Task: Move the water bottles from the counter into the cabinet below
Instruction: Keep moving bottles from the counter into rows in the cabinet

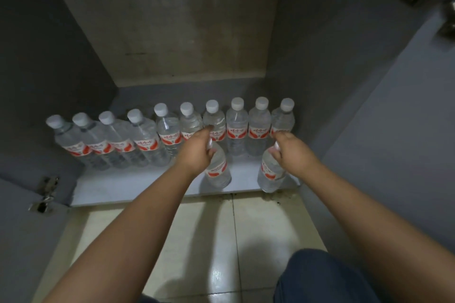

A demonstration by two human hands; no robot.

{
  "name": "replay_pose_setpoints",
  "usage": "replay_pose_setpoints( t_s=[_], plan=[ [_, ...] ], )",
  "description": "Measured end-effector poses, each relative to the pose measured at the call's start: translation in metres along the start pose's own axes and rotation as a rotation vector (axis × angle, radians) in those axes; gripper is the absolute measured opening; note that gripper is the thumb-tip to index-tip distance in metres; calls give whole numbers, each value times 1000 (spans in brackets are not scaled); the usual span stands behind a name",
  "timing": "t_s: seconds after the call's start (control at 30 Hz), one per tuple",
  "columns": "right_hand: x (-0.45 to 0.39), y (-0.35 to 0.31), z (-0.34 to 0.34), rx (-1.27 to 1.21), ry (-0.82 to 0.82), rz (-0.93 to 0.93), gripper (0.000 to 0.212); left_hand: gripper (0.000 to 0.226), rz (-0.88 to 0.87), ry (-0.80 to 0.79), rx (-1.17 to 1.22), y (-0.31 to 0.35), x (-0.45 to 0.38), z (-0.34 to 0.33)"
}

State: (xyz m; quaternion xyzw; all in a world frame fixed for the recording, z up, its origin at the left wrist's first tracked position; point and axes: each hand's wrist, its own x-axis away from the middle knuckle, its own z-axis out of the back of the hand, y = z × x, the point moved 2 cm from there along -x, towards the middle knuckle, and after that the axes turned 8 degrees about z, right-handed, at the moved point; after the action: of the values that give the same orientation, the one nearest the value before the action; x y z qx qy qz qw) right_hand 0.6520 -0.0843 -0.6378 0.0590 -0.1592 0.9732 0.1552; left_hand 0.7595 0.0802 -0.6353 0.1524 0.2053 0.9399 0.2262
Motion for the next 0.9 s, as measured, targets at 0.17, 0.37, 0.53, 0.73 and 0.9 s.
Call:
replay_pose_setpoints(
  t_s=[0.17, 0.37, 0.53, 0.73, 0.9],
  plan=[
    [-3, -2, 10, 197, -166, 5, 45, 47, 64, -33, 58, 5, 4, -5],
    [-4, 1, 11, 199, -208, 106, 38, 51, 5, 10, -13, 9, 3, -7],
    [-5, 4, 13, 141, -269, 222, 45, 46, 10, 21, -92, 14, 2, -8],
    [-9, 9, 13, 145, -175, 155, 45, 38, -17, 18, -173, 14, 1, -9],
    [-2, 5, 6, 164, -174, 149, 40, 46, 201, 130, -62, 7, 1, -9]
  ],
)
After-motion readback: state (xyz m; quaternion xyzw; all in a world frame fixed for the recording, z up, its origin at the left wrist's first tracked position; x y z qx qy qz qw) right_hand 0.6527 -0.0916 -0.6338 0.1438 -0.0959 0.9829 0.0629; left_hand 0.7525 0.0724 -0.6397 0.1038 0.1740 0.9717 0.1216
